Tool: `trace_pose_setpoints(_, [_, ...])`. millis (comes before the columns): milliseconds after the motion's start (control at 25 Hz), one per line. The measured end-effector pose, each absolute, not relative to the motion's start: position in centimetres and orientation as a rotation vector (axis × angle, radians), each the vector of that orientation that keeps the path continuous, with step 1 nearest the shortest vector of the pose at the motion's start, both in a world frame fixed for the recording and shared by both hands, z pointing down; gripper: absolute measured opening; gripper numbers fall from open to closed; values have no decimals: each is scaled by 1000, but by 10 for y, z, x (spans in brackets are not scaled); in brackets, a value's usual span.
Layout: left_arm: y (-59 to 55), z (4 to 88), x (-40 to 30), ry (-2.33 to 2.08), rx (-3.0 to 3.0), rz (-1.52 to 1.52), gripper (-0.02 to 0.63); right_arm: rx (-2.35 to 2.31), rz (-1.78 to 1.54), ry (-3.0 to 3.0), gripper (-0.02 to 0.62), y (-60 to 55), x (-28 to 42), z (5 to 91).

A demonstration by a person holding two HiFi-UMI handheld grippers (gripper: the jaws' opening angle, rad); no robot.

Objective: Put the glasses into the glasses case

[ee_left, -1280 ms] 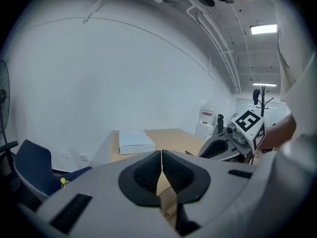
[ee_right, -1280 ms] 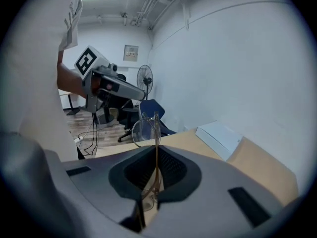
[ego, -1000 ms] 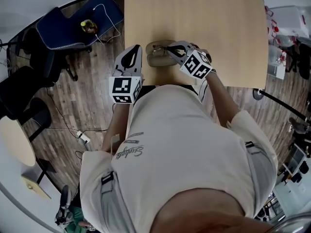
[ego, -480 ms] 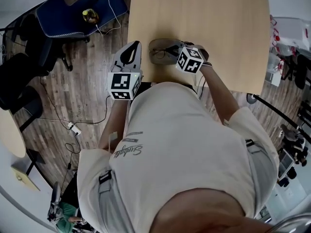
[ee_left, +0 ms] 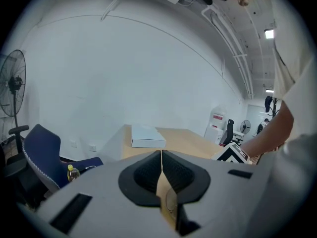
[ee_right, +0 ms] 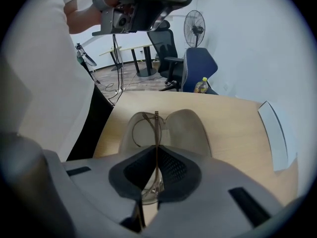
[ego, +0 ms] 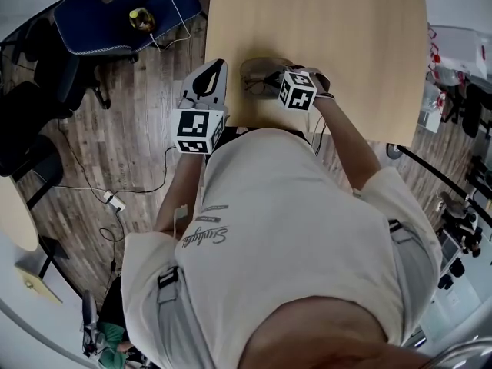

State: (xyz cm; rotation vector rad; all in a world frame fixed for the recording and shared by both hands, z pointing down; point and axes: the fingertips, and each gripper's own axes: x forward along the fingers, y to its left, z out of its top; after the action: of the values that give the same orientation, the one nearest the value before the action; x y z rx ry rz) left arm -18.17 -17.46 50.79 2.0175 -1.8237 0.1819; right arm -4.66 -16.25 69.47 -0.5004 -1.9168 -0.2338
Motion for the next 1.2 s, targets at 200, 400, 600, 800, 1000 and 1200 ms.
trace_pose_setpoints(200, [-172, 509, -190, -1818, 2013, 152, 17, -504, -247, -1882, 9, -160, -48, 702])
trace_pose_setpoints(400, [-170, 511, -197, -1823, 2008, 143, 17, -503, -242, -1859, 11, -160, -49, 707])
trace_pose_setpoints(600, [-172, 517, -200, -1792, 2027, 149, 17, -495, -241, -1834, 12, -160, -52, 713])
trace_pose_setpoints(800, [-178, 518, -197, -1746, 2048, 166, 17, -487, -232, -1832, 48, -157, -50, 715])
trace_pose_setpoints(1000, [-184, 513, -198, -1716, 2096, 177, 17, -464, -266, -1823, 78, -158, -48, 714])
trace_pose_setpoints(1200, [-181, 517, -192, -1678, 2134, 196, 17, -370, -261, -1856, 83, -165, -44, 704])
